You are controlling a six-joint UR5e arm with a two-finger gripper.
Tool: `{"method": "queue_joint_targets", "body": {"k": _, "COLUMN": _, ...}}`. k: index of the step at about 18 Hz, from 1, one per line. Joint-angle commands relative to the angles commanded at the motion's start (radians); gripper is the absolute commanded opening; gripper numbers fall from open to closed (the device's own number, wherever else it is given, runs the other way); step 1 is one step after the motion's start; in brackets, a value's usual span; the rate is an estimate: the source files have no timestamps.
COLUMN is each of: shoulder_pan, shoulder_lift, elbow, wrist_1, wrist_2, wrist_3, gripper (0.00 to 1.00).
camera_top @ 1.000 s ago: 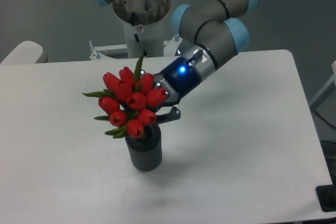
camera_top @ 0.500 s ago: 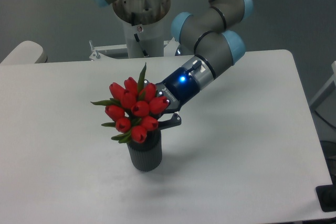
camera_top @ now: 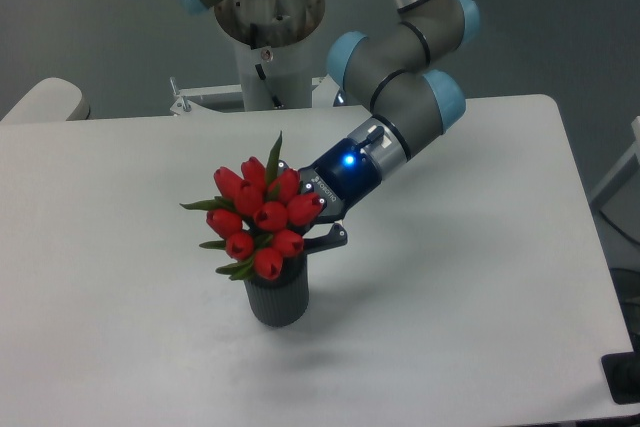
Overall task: Insert the flowers into the vase
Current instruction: 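Open the gripper to release the tulips in the vase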
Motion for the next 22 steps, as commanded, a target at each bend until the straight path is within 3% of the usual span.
{"method": "queue_joint_targets", "body": {"k": 8, "shoulder_pan": 0.000, "shoulder_lift": -0.009, "elbow": -0.011, "wrist_1": -0.002, "wrist_2": 0.002, "wrist_3": 0.000, "gripper": 0.68}}
{"method": "queue_joint_targets", "body": {"k": 12, "shoulder_pan": -0.002, "shoulder_lift": -0.009, "elbow": -0.017, "wrist_1": -0.002, "wrist_2": 0.014, "wrist_3": 0.008, "gripper": 0.92}}
{"method": "queue_joint_targets", "body": {"k": 16, "shoulder_pan": -0.002, "shoulder_lift": -0.011, "elbow": -0.018, "wrist_1": -0.002, "wrist_2": 0.015, "wrist_3": 0.011, "gripper": 0.99}}
{"method": "queue_joint_targets", "body": {"k": 22, "shoulder_pan": 0.024, "shoulder_lift": -0.011, "elbow": -0.015, "wrist_1": 0.009, "wrist_2": 0.017, "wrist_3": 0.025, "gripper": 0.99}}
